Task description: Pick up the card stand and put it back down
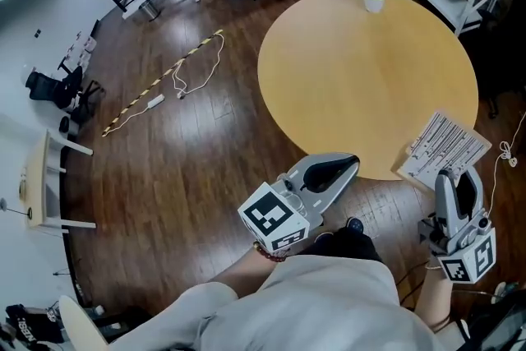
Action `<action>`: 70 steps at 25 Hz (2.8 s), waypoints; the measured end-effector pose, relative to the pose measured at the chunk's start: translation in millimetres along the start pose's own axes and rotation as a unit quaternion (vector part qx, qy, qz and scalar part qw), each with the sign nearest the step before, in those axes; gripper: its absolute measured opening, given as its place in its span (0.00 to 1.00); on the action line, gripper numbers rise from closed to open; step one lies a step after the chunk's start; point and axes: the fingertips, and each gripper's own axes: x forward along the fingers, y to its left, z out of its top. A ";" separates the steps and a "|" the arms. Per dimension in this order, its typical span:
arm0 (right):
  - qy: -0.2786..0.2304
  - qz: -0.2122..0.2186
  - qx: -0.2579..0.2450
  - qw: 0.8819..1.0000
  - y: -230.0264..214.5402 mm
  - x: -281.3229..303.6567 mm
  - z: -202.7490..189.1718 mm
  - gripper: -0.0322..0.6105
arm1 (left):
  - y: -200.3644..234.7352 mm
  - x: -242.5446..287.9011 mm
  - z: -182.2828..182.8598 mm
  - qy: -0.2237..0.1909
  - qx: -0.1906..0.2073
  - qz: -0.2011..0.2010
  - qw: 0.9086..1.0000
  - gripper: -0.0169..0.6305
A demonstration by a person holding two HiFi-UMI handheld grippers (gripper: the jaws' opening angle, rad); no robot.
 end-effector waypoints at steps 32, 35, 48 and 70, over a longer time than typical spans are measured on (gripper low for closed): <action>0.030 0.044 0.023 0.998 -19.3 -35.3 -37.7 0.26 | -27.5 7.1 -33.9 0.019 0.027 0.045 0.998 0.02; 0.035 0.040 0.032 0.998 -27.0 -41.7 -51.6 0.26 | -27.4 2.9 -46.7 0.017 0.013 0.056 0.998 0.02; 0.029 0.004 0.084 0.996 -170.8 107.1 -112.2 0.26 | 144.9 67.9 -32.8 0.026 -0.014 0.069 0.997 0.02; 0.263 0.005 0.063 0.963 -364.7 322.4 -420.1 0.26 | 332.1 106.4 -57.7 0.100 -0.079 0.106 0.986 0.01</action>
